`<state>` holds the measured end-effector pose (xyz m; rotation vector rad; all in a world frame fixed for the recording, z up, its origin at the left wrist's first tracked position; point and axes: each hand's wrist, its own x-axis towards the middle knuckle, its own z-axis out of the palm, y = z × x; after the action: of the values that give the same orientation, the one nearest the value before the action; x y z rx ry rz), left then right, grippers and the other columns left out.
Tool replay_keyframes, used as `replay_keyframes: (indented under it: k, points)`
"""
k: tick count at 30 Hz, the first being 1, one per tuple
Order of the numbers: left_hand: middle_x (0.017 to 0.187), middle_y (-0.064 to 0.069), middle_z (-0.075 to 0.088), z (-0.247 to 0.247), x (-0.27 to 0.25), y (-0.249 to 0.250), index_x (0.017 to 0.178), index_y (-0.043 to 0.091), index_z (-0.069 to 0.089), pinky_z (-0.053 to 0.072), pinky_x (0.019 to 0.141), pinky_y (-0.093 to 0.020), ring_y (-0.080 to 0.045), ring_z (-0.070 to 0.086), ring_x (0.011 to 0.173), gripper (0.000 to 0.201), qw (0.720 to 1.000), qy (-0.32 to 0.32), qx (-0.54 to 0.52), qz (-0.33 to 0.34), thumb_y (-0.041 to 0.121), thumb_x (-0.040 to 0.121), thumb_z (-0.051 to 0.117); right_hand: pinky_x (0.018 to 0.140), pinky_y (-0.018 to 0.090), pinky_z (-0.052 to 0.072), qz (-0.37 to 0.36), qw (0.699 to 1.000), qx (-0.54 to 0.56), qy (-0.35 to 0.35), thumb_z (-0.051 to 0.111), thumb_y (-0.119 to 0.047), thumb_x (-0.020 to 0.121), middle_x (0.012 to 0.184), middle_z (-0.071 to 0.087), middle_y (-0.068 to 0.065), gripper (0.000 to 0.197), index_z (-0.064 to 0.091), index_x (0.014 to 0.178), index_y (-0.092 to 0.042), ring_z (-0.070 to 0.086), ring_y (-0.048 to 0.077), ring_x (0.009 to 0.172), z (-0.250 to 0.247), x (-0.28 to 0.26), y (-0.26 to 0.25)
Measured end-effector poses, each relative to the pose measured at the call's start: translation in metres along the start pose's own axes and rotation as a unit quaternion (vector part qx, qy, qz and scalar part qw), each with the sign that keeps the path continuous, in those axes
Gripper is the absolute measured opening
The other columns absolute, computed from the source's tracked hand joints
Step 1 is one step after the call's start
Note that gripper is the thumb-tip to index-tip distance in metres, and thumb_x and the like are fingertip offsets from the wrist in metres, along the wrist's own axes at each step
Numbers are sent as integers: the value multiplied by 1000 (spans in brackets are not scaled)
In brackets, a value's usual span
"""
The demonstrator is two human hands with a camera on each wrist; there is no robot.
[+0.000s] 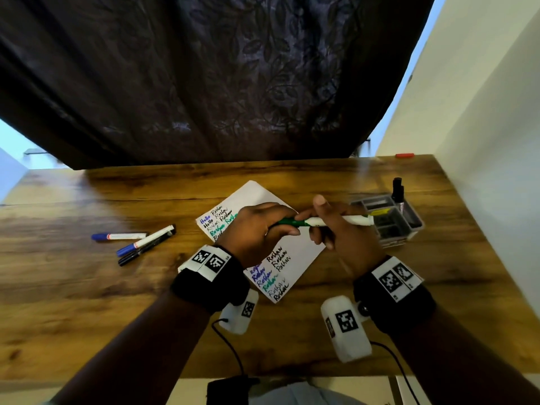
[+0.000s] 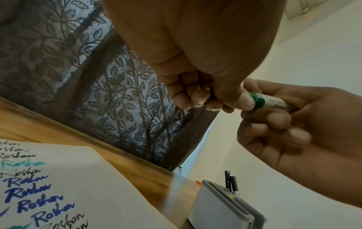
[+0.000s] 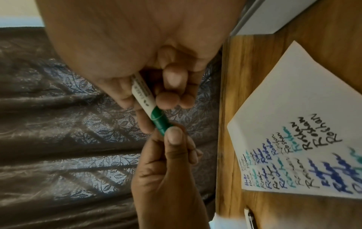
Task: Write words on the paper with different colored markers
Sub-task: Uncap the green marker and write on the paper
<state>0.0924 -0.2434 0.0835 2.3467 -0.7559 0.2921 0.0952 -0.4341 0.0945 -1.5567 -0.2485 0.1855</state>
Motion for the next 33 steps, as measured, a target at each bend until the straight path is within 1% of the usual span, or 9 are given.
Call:
replay_keyframes:
  k: [4, 7, 11, 13, 16, 19, 21, 27, 33]
  points:
    - [96, 0, 69, -31, -28, -54, 103, 20, 67, 38, 65, -15, -11, 61, 79, 18, 970, 53, 81, -224, 32, 94, 58, 39, 17, 41, 43, 968, 170, 178, 48, -30, 101, 58, 64, 0, 38, 63, 72, -12, 51, 14, 46, -47, 8, -4]
    - [78, 5, 62, -60, -50, -89, 102, 17, 63, 33, 55, -15, 3, 51, 64, 22, 942, 39, 90, -321, 37, 93, 57, 42, 22, 34, 11, 972, 154, 178, 51, -41, 96, 41, 50, -3, 41, 62, 73, -9, 43, 11, 34, -89, 10, -8]
    - [82, 1, 63, -17, -46, -90, 107, 22, 51, 42, 55, -24, -15, 58, 67, 34, 943, -29, 59, -327, 52, 96, 41, 42, 24, 31, 50, 993, 69, 83, 60, -45, 85, 61, 63, 6, 29, 72, 78, -18, 50, 11, 43, -60, 6, 28]
    - [83, 1, 59, 17, -44, -83, 109, 19, 49, 40, 54, -24, -20, 60, 71, 25, 941, -51, 7, -334, 41, 99, 41, 45, 25, 35, 77, 994, 41, 65, 60, -30, 92, 75, 66, 10, 16, 71, 80, -28, 53, 14, 51, -39, 5, 54]
    - [95, 1, 58, 59, -48, -78, 107, 17, 46, 44, 59, -20, -21, 63, 85, 11, 939, -70, -35, -336, 25, 99, 45, 46, 25, 40, 104, 993, -19, 52, 62, -14, 93, 65, 64, 5, 11, 63, 85, -23, 57, 18, 56, -17, 5, 89]
    - [103, -6, 59, 81, -55, -89, 107, 16, 40, 56, 71, -37, -24, 64, 92, 24, 930, -136, -27, -341, 33, 96, 52, 56, 28, 53, 121, 986, -114, -28, 70, -25, 89, 71, 70, 0, 11, 60, 90, -20, 64, 10, 61, -9, 5, 112]
    - [104, -3, 56, 85, -55, -92, 109, 18, 37, 53, 75, -38, -21, 60, 93, 40, 920, -158, -19, -359, 42, 88, 62, 66, 27, 59, 124, 971, -193, -63, 71, -34, 87, 86, 71, -3, 15, 61, 95, -24, 68, 10, 77, -11, 3, 121]
    - [103, 3, 51, 87, -49, -92, 112, 17, 35, 50, 78, -36, -22, 58, 96, 69, 915, -153, 6, -374, 44, 69, 81, 62, 18, 56, 49, 988, -128, -69, 70, -5, 87, 88, 68, 8, 18, 62, 103, -10, 67, 9, 76, -14, -5, 144]
    - [112, -2, 57, 89, -48, -89, 112, 18, 34, 53, 85, -43, -22, 59, 101, 69, 907, -132, 6, -400, 45, 69, 81, 69, 11, 52, -59, 978, -196, -36, 74, -15, 80, 88, 63, -14, 17, 63, 95, -14, 65, 1, 82, -11, -10, 150]
